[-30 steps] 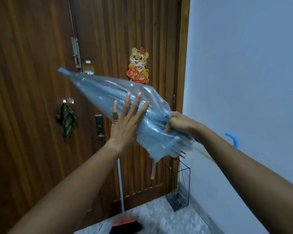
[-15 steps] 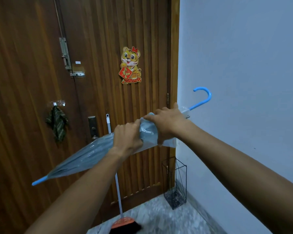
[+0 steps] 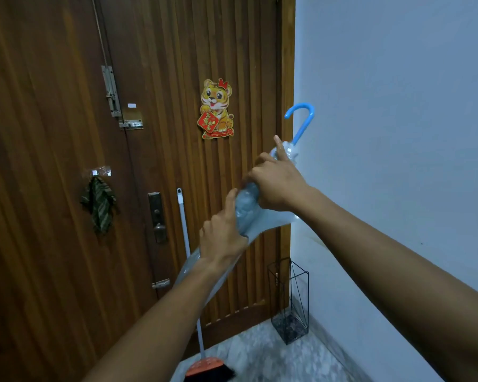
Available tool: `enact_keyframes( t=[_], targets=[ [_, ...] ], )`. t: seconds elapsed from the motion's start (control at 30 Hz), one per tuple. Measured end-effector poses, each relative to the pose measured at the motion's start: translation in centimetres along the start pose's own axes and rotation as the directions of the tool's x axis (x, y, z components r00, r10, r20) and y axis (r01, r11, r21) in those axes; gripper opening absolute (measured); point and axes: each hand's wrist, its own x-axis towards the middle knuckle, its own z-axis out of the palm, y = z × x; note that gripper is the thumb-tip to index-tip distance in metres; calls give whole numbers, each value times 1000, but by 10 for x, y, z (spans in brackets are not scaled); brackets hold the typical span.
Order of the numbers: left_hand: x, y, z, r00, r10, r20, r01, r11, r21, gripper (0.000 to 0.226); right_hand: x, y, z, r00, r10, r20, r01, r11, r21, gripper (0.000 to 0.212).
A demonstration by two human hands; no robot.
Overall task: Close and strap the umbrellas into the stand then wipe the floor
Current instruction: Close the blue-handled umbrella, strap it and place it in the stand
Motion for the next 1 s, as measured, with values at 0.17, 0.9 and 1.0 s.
enact_keyframes(
  t=[0.17,0.9,1.0],
  targets=[
    [13,-14,-12,966,-219,135,255,887,-384,54,-13,-1,17,901,320,-292,-143,856,496,67],
    [20,-52,-29,883,-362,300,448,455,-769,48,-36,-22,60,653,617,440,-394,-220,893,18],
    [21,-53,-31,870,-430,242,444,468,-765,51,-36,-25,51,670,583,460,-371,-275,887,28]
  ],
)
